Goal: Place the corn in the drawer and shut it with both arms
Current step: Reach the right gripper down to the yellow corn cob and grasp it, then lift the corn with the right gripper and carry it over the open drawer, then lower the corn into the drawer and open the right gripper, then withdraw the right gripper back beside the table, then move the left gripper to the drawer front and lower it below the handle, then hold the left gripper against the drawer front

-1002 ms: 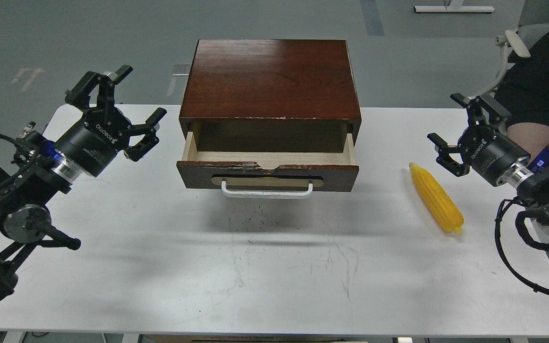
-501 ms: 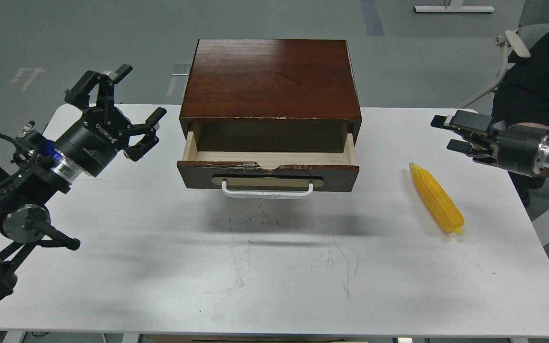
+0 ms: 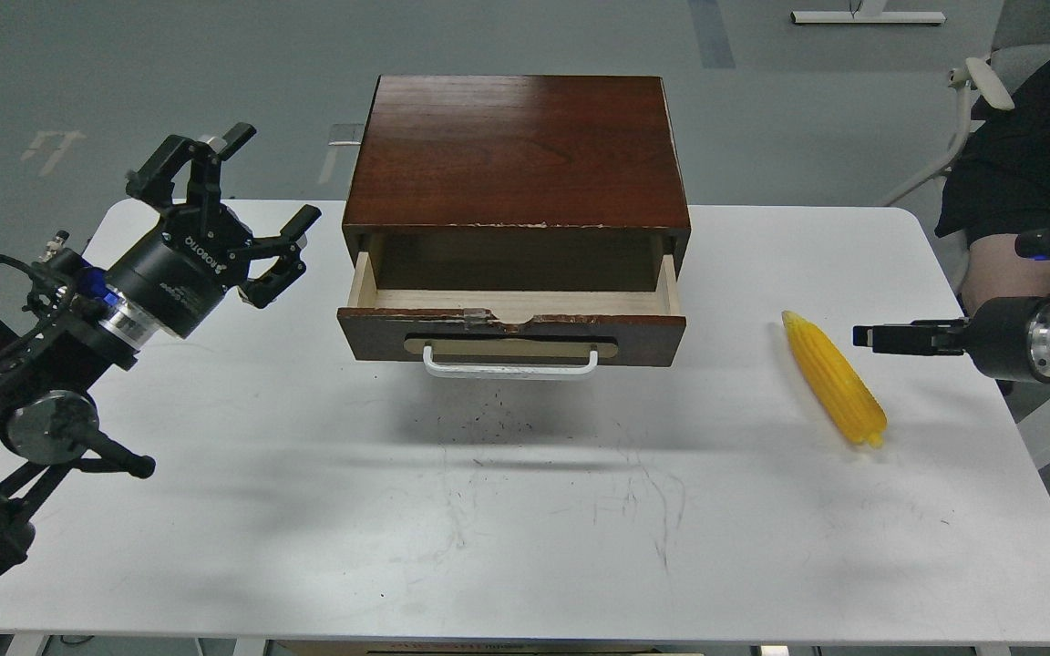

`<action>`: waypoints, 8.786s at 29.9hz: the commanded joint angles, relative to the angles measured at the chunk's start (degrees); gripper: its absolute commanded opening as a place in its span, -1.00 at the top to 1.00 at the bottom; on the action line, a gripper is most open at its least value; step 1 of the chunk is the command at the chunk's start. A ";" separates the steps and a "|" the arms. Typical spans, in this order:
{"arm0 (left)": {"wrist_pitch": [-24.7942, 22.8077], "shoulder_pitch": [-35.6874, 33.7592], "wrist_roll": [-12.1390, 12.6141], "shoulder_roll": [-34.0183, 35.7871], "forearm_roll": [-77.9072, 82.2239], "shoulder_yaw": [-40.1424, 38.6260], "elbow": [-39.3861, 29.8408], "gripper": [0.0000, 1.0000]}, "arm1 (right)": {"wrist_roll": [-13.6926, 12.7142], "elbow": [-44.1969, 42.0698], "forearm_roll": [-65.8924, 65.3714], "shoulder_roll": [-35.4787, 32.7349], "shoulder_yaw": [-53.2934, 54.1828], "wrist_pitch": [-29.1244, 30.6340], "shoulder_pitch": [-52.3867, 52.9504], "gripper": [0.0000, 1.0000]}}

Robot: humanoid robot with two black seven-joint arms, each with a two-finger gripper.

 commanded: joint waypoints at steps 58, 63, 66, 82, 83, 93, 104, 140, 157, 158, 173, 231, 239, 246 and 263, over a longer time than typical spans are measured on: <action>0.00 -0.14 0.00 1.58 0.37 -0.16 -0.43 -1.00 | 0.01 19.07 4.73 21.28 -23.16 -6.50 46.32 0.72; 0.00 -0.14 0.00 2.10 0.37 -0.16 -0.78 -1.00 | 0.01 18.55 -2.24 25.25 -26.94 -11.95 46.50 0.72; 0.00 -0.14 0.00 2.11 0.37 -0.16 -1.04 -1.00 | 0.01 16.89 -4.35 28.14 -31.33 -16.77 46.41 0.72; 0.00 -0.14 0.00 2.63 0.37 -0.16 -1.13 -1.00 | 0.01 12.31 -5.41 32.99 -36.26 -24.44 42.11 0.21; 0.00 -0.14 0.00 2.63 0.37 -0.16 -1.22 -1.00 | 0.01 12.31 -5.41 32.99 -36.26 -24.44 42.02 0.12; 0.00 -0.14 0.00 2.63 0.37 -0.25 -1.22 -1.00 | 0.01 12.74 -4.44 32.81 -35.74 -24.70 42.28 -0.69; 0.00 -0.14 0.00 2.90 0.37 -0.33 -1.22 -1.00 | 0.01 15.55 8.27 24.92 -28.45 -24.61 46.59 -0.92; 0.00 -3.47 -6.11 6.15 14.50 -0.16 -7.36 -1.00 | 0.01 12.66 80.90 3.99 11.11 -11.78 -7.46 -0.98; 0.00 -15.35 -6.11 -7.74 78.04 1.60 -27.76 -0.96 | 0.01 12.66 80.64 4.07 11.02 -11.78 -8.87 -0.98; 0.00 -15.43 -6.11 -8.00 82.33 3.51 -28.02 -0.95 | 0.01 12.66 80.64 4.07 11.02 -11.78 -9.04 -0.98; 2.69 -11.31 -6.11 -7.74 94.77 20.67 -26.97 0.78 | 0.01 12.66 80.46 3.99 10.84 -11.78 -10.54 -0.98; 3.74 -5.76 -1.49 -6.68 59.69 17.60 -8.16 1.00 | 0.01 12.66 80.28 4.07 9.88 -11.96 -11.16 -0.98; 3.66 -5.76 -1.58 -6.60 59.78 17.68 -8.16 1.00 | 0.01 12.66 80.28 4.07 9.88 -11.96 -11.51 -0.98; 3.83 -5.94 -1.49 -6.60 59.96 17.77 -7.99 1.00 | 0.01 12.66 80.28 4.07 9.88 -12.05 -11.59 -0.98; 4.09 -6.55 -1.49 -6.95 59.96 17.42 -5.79 1.00 | 0.01 12.66 80.28 4.07 10.23 -12.13 -12.21 -0.98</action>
